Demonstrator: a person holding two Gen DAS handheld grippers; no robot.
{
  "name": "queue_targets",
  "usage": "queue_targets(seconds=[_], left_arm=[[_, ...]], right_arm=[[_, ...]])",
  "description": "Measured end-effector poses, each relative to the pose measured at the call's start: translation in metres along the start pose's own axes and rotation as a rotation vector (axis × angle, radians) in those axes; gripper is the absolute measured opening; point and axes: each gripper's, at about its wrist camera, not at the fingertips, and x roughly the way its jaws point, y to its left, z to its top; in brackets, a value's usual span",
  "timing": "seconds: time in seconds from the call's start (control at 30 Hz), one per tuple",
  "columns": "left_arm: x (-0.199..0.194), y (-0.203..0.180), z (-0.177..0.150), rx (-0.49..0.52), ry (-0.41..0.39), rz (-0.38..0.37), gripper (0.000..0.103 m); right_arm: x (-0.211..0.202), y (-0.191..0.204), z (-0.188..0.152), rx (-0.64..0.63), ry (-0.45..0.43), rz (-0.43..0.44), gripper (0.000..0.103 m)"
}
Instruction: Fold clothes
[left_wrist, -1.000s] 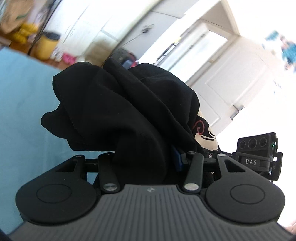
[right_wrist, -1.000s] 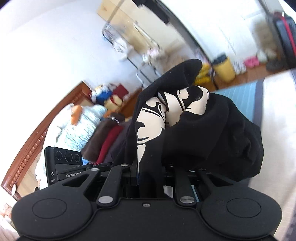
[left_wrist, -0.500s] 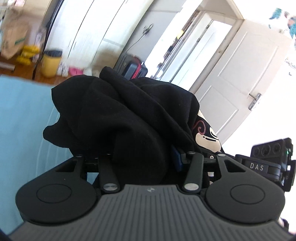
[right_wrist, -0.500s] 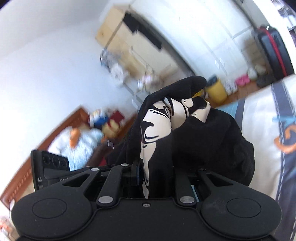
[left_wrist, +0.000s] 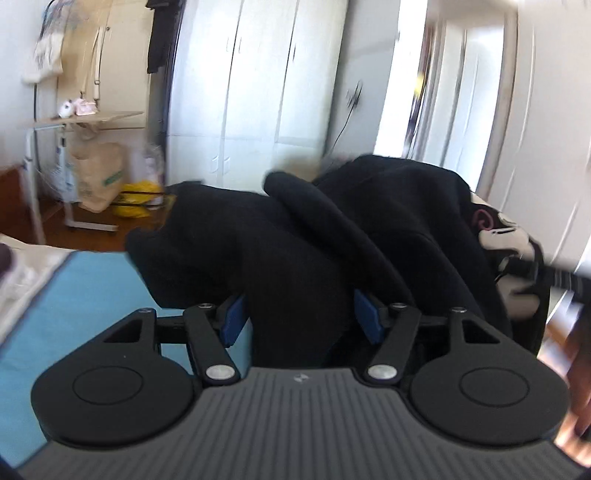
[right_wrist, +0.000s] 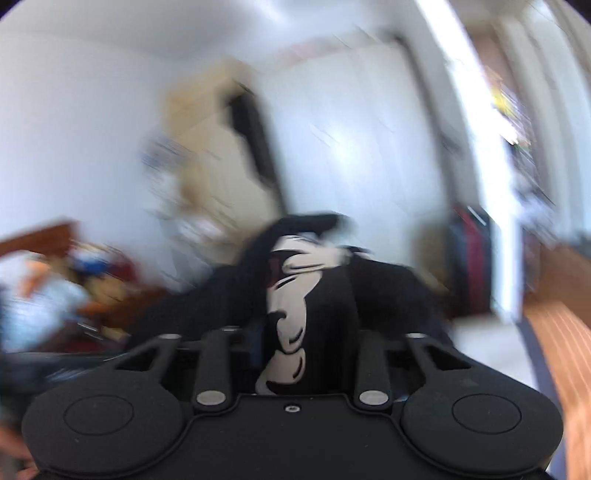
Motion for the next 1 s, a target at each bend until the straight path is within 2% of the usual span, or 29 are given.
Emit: queue_targets(seconds=[0.03,0.13,0.2,0.33,0.4,0.47,0.53,0.63,0.73,0.8,0.87,1.0], left_arm=[[0.006,0.010,-0.011,-0.002,0.040,0.011,0.061],[0.027,0.042,-0.041,-0.064,0.157,0.008,0.061],[0.028,0.059,-0.050,-0.120,0.193,-0.009,0.061],[0.034,0.105,-0.082,-0.250,0.193,-0.083,0.061],[0.039,0.110,-0.089,-0.267,0.201,-0.095,0.061],[0.045,0.116,-0.096,-0.285,0.210,-0.107,0.061],[0.050,0.121,-0.103,-0.302,0.218,-0.119,0.061],[0.058,0.129,-0.113,-0.327,0.230,-0.137,0.061],[0.064,0.136,-0.121,-0.348,0.239,-0.156,0.061],[0.062,0.134,-0.117,-0.339,0.230,-0.168,0.061],[0.059,0.131,-0.113,-0.330,0.221,-0.180,0.061],[0.058,0.126,-0.109,-0.313,0.214,-0.204,0.061]], right_arm=[[0.013,-0.011,-0.005,0.031,0.065,-0.076,0.047],[0.035,-0.036,-0.022,0.111,0.206,-0.155,0.047],[0.048,-0.052,-0.032,0.161,0.296,-0.203,0.047],[0.026,-0.042,-0.032,0.169,0.300,-0.139,0.050],[0.004,-0.037,-0.035,0.185,0.287,-0.093,0.056],[-0.013,-0.029,-0.045,0.208,0.277,-0.046,0.058],[-0.015,-0.017,-0.051,0.212,0.289,-0.028,0.058],[-0.004,-0.005,-0.055,0.125,0.293,-0.049,0.058],[0.009,0.002,-0.059,0.086,0.332,0.010,0.058],[0.017,0.004,-0.065,0.107,0.389,0.095,0.057],[0.022,0.011,-0.070,0.069,0.415,0.091,0.057],[0.047,0.023,-0.088,-0.043,0.464,0.001,0.058]])
